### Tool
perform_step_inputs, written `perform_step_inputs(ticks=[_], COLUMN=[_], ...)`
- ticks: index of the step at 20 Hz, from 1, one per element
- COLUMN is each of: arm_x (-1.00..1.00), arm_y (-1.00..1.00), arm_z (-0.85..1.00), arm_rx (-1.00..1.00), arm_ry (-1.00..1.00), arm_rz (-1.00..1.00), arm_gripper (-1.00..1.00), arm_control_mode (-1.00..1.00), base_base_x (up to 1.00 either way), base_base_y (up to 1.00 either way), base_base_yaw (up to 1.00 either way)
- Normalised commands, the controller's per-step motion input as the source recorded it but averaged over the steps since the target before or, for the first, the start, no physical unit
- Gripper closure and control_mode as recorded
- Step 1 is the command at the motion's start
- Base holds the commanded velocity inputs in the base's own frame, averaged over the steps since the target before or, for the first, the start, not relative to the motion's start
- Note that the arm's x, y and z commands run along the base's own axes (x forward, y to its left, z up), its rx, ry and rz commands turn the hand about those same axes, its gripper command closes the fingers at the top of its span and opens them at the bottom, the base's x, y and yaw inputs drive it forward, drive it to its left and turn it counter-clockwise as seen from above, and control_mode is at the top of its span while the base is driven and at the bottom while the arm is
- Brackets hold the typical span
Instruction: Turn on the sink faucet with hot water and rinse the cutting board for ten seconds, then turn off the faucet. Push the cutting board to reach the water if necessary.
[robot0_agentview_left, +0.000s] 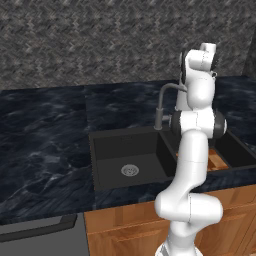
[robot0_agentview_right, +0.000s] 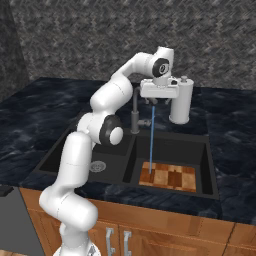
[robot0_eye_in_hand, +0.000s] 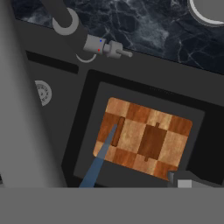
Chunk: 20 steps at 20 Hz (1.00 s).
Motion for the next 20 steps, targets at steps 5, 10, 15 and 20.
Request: perform_step_inputs(ticks=[5, 10, 15, 20], arm_x=[0.00, 0.00, 0.00, 0.00], arm_y=[0.00, 0.00, 0.00, 0.00], arm_z=[0.00, 0.00, 0.00, 0.00], arm_rx=[0.00, 0.00, 0.00, 0.00], arm_ry=[0.00, 0.00, 0.00, 0.00], arm_rz=[0.00, 0.00, 0.00, 0.00], arm_gripper=[-1.00, -1.00, -1.00, -1.00], arm_control_mode=[-1.00, -1.00, -1.00, -1.00], base_base_x=[0.00, 0.00, 0.00, 0.00], base_base_y=[0.00, 0.00, 0.00, 0.00], base_base_yaw=[0.00, 0.00, 0.00, 0.00])
